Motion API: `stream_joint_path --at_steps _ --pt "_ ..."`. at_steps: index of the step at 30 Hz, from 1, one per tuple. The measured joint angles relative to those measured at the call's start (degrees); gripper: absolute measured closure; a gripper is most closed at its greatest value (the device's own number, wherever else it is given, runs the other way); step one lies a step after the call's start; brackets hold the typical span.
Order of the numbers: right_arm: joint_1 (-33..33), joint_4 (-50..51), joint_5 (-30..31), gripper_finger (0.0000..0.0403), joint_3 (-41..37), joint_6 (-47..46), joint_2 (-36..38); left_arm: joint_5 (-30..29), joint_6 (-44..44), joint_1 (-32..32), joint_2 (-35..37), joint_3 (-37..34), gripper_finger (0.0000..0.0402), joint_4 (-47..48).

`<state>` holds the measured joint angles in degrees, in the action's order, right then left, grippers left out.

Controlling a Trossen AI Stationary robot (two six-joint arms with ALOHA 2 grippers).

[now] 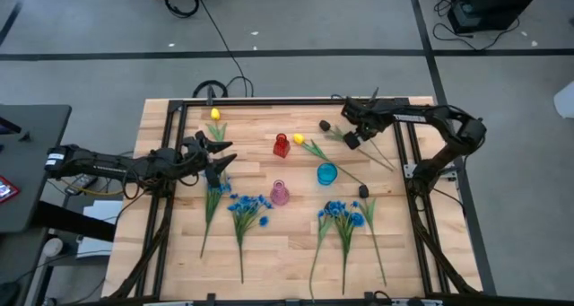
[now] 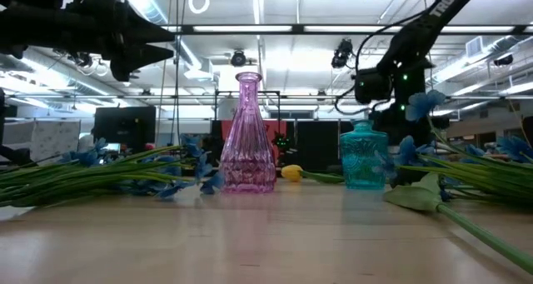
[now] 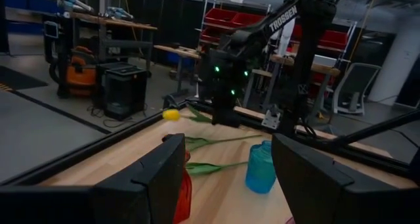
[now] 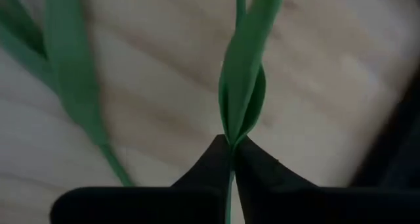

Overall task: Sort flowers into vase by color
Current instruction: Put the top right yellow flower into the blue vase

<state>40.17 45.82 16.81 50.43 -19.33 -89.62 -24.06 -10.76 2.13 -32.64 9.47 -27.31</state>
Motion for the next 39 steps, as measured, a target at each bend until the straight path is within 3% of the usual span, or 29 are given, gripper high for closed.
stream_joint_path --at_steps 6,12,16,26,39 --pt "-2.21 -5.53 -3.16 0.0384 1.21 2.04 10.76 0.23 0.02 0.0 0.0 0.0 0.017 0.08" --pt "-8.55 -20.45 -12.25 0.0377 1.25 2.73 24.77 0.29 0.02 0.0 0.0 0.0 0.017 0.04" --pt "-14.67 -31.12 -15.63 0.0373 -0.03 2.3 30.15 0.28 0.24 0.0 0.0 0.0 0.017 -0.01" --pt "-24.8 -47.51 -13.96 0.0373 -4.06 0.18 27.82 0.12 1.52 0.0 0.01 0.0 0.017 -0.31" --pt "-32.19 -46.77 -7.03 0.0372 -3.99 3.73 26.97 0.09 1.53 0.0 0.0 0.0 0.017 -0.24"
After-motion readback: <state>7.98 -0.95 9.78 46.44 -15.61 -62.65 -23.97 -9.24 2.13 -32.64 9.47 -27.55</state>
